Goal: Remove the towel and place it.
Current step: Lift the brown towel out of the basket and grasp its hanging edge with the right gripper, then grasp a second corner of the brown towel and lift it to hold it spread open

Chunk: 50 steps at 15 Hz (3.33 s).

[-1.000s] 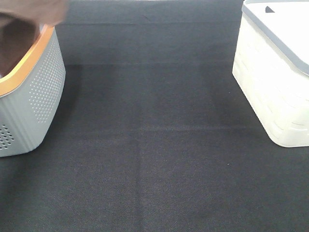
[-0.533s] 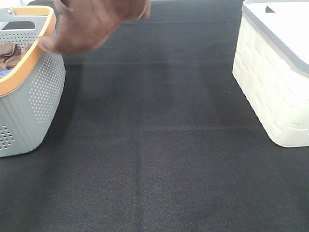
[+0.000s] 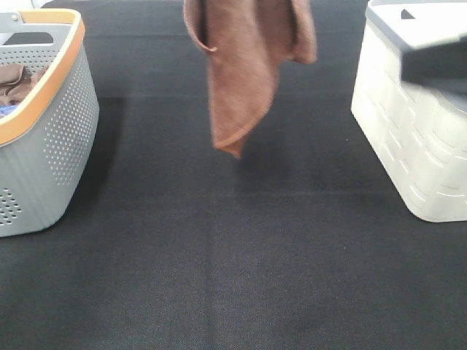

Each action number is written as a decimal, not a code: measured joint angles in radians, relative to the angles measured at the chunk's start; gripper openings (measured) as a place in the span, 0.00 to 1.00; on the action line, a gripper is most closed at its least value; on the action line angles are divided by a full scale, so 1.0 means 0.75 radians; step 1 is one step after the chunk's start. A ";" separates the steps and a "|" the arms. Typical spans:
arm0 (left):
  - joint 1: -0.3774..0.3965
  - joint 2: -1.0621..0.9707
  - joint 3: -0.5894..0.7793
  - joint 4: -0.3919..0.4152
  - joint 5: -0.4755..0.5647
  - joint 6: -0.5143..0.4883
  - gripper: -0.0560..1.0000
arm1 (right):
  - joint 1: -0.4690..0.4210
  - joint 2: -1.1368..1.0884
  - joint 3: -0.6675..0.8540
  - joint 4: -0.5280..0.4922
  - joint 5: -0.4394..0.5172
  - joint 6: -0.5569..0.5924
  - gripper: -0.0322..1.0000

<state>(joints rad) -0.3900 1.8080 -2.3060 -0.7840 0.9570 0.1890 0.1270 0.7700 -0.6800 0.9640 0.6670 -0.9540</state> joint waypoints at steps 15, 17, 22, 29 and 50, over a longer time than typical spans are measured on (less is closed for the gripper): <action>-0.071 0.000 0.000 -0.012 0.007 0.004 0.05 | 0.571 0.519 -0.164 -0.044 -0.853 -0.112 0.76; -0.071 0.000 0.000 -0.015 0.007 0.004 0.05 | 0.571 0.591 -0.164 -0.041 -0.911 -0.104 0.76; -0.071 0.000 0.000 -0.019 0.007 0.004 0.05 | 0.571 0.744 -0.164 -0.013 -1.028 -0.103 0.76; -0.071 0.000 0.000 -0.021 0.007 0.004 0.05 | 0.571 0.829 -0.164 -0.008 -1.056 -0.035 0.76; -0.071 0.035 0.000 0.947 0.185 -0.233 0.05 | 0.571 0.829 -0.291 -0.209 -0.539 -0.009 0.03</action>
<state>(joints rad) -0.4430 1.8340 -2.3060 -0.0740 1.0960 0.0140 0.5550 1.3920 -0.8980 0.8070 0.2630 -0.9610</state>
